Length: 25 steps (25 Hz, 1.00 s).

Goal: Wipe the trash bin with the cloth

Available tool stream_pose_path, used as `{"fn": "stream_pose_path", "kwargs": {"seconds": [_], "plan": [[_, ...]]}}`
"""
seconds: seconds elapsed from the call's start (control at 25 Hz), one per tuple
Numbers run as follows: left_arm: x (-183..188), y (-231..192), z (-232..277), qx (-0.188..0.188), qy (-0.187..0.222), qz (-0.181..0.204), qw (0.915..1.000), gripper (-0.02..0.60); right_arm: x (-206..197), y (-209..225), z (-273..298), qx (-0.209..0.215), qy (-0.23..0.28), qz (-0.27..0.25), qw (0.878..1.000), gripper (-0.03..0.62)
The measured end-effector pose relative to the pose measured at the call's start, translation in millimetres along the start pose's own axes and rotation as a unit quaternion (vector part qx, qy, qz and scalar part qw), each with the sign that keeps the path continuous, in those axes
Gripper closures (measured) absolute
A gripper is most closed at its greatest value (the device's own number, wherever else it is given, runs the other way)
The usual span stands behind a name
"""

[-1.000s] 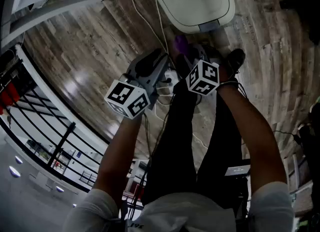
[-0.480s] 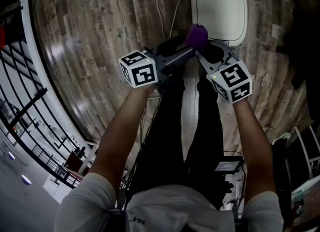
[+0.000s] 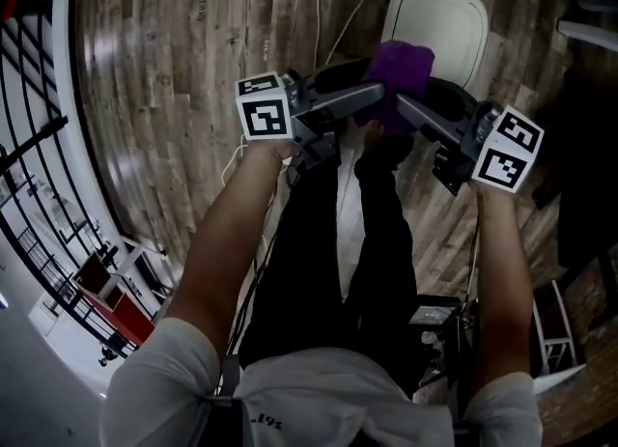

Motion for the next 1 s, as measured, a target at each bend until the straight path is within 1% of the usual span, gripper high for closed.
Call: {"fn": "stream_pose_path", "kwargs": {"seconds": [0.08,0.2,0.28,0.4,0.48,0.56,0.64,0.72,0.8,0.88,0.92,1.0], "plan": [[0.9,5.6,-3.0,-0.020,0.005,0.006,0.9998,0.331,3.2,-1.4,2.3,-0.005,-0.028,-0.014,0.999,0.491],[-4.6,7.5,-3.7,-0.036,0.011,-0.004,0.9993,0.331,5.3,-3.8,3.9,-0.014,-0.070,-0.033,0.997,0.491],[-9.7,7.8,-0.9,-0.042,0.009,-0.008,0.9990,0.331,7.1,-5.8,7.4,0.001,-0.080,-0.030,0.996,0.491],[-14.7,10.2,1.3,-0.065,0.020,-0.019,0.9975,0.330,8.9,-6.9,9.6,0.029,-0.088,-0.017,0.996,0.491],[-16.9,12.6,1.8,-0.080,0.024,-0.023,0.9962,0.330,9.7,-7.5,10.7,0.044,-0.105,-0.014,0.993,0.491],[-19.1,11.8,2.0,-0.085,0.032,-0.033,0.9953,0.340,8.6,-7.7,13.2,0.052,-0.136,-0.015,0.989,0.491],[-21.2,7.7,3.3,-0.082,0.041,-0.047,0.9947,0.366,4.0,-8.2,19.1,0.053,-0.183,-0.029,0.981,0.491],[-23.7,1.7,7.2,-0.076,0.031,-0.054,0.9951,0.421,-1.2,-5.6,25.1,0.042,-0.214,-0.041,0.975,0.491],[-23.2,-8.0,9.1,-0.065,0.022,-0.058,0.9959,0.447,-4.1,2.5,28.1,0.020,-0.223,-0.038,0.974,0.491],[-19.1,-19.4,9.3,-0.049,0.025,-0.058,0.9968,0.488,-5.1,13.5,28.7,-0.014,-0.219,-0.028,0.975,0.480],[-15.7,-25.4,9.7,-0.039,0.027,-0.055,0.9973,0.489,-4.7,19.7,28.1,-0.035,-0.212,-0.025,0.976,0.474],[-6.0,-38.1,11.9,-0.022,0.032,-0.049,0.9980,0.492,-2.5,32.8,25.0,-0.076,-0.189,-0.016,0.979,0.437]]}}
Point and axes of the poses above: the fingertips, and each gripper's own axes: z forward along the fingers, y to its right, x out of its top, the point moved 10 cm from there along -z, backward along the fingers, and after that the axes turned 12 degrees about x, right-handed, at the moved point
